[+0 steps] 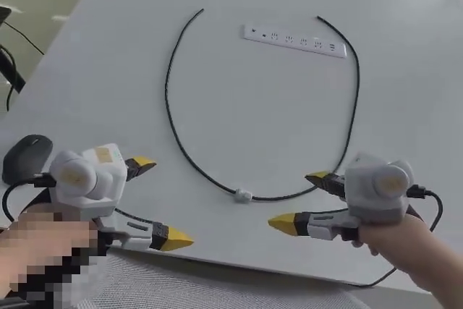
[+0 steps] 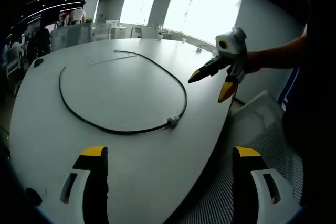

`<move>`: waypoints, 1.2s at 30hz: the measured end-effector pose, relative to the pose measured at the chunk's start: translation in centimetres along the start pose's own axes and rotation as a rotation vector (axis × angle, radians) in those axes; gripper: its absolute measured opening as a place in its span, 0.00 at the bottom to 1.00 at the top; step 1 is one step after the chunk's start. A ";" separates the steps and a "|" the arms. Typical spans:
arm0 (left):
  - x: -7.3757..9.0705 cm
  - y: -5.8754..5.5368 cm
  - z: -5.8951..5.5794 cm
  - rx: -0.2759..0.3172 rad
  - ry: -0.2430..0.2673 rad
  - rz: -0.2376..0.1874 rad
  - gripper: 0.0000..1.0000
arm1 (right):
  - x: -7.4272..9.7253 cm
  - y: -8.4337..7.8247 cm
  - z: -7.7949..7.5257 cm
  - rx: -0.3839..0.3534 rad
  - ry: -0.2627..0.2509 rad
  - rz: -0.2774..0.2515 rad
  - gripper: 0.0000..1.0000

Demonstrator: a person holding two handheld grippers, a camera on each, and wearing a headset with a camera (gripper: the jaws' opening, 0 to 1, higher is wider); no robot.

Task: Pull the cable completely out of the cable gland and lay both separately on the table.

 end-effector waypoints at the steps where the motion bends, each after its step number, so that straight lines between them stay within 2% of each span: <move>1: 0.0 0.0 0.1 0.001 0.000 0.000 0.99 | -0.3 0.2 -0.1 0.005 0.003 0.003 0.79; 17: 0.2 -0.1 0.7 0.016 0.003 -0.005 0.99 | -3.3 0.9 -0.1 0.056 0.049 0.065 0.74; 24: 0.4 0.1 1.1 0.024 0.008 -0.021 0.99 | -4.0 0.5 -0.1 0.075 0.062 0.098 0.72; 30: 0.5 -0.5 1.1 0.024 0.009 -0.009 0.99 | -4.6 0.1 -0.2 0.085 0.069 0.127 0.70; 36: 0.6 -0.4 1.5 0.029 0.015 -0.016 0.99 | -4.8 -0.2 -0.3 0.112 0.075 0.154 0.69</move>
Point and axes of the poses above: the centre of the closed fingertips' face, and the gripper's own axes: x roughly backward along the fingers, z roughly to its left, y roughly out of its top, the point moved 4 cm from there along x, roughly backward along the fingers, and after that the axes turned 3 degrees about x, right-handed, at the moved point
